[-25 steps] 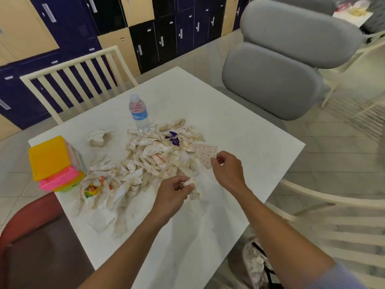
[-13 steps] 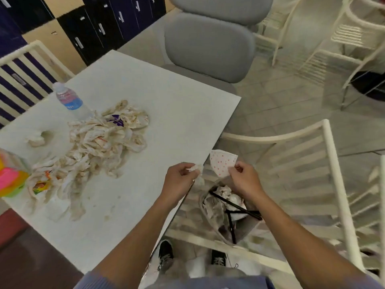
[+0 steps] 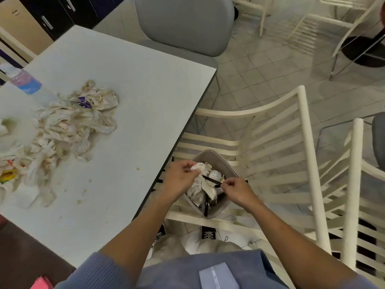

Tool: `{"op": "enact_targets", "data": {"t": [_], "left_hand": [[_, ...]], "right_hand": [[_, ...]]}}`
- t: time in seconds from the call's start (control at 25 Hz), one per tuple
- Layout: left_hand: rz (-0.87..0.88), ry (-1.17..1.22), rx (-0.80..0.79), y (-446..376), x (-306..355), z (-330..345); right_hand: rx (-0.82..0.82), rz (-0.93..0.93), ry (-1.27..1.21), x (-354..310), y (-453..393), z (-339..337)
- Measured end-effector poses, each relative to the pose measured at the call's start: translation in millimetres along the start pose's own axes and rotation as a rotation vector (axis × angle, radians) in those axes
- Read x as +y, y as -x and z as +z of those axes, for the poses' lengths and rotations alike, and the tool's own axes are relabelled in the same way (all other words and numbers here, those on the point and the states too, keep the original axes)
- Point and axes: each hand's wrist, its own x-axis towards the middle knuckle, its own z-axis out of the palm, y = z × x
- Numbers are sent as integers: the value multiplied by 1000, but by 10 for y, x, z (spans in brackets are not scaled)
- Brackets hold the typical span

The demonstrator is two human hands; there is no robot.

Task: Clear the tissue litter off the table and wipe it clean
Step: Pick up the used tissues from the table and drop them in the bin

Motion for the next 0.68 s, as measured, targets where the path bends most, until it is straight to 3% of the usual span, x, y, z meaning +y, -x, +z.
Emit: {"op": "enact_targets", "data": {"t": [0.32, 0.68], "left_hand": [[39, -197, -48, 5, -204, -115], [93, -34, 121, -21, -166, -1094]], "right_hand": [[7, -50, -28, -235, 14, 61], [-18, -256, 17, -1450, -144, 525]]}}
